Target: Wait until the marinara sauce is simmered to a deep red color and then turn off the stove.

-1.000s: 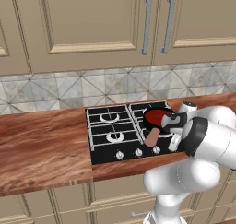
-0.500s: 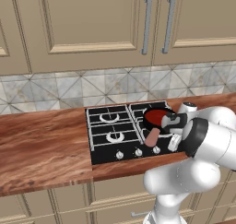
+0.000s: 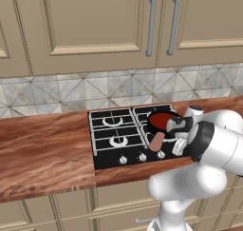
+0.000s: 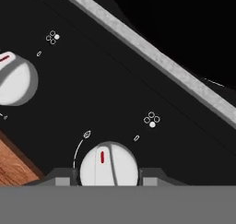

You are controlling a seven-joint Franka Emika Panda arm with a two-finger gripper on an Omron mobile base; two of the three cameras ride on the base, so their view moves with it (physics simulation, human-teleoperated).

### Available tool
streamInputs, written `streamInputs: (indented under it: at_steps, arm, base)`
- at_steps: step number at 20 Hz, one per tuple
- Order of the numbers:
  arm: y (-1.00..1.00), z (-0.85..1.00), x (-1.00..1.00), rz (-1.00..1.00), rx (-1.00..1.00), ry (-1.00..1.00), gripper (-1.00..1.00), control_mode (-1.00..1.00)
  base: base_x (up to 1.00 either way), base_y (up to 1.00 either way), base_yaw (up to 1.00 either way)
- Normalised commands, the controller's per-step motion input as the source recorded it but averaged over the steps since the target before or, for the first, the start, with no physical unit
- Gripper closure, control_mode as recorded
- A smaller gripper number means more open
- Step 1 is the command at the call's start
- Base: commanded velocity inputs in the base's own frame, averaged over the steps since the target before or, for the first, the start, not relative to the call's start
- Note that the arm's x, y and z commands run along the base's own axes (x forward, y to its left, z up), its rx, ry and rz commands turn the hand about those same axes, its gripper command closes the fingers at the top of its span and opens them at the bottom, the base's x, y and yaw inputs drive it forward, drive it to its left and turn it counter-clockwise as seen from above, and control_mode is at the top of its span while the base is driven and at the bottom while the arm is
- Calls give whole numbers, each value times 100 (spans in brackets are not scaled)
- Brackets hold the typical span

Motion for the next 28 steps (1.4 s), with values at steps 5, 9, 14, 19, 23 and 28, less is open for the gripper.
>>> streamInputs:
  at_steps: [5,9,14,19,23,28]
  arm:
    - [0,0,0,-19,0,0,100,-100]
    - [0,0,0,-23,0,2,100,-100]
    - [0,0,0,-24,0,4,100,-100]
    - [-1,0,0,-24,0,8,100,-100]
    - [0,0,0,-22,0,9,100,-100]
    - [0,0,0,-22,0,10,100,-100]
  base:
    - [0,0,0]
    - [0,0,0]
    - [0,0,0]
    - [0,0,0]
    - [0,0,0]
    - [0,0,0]
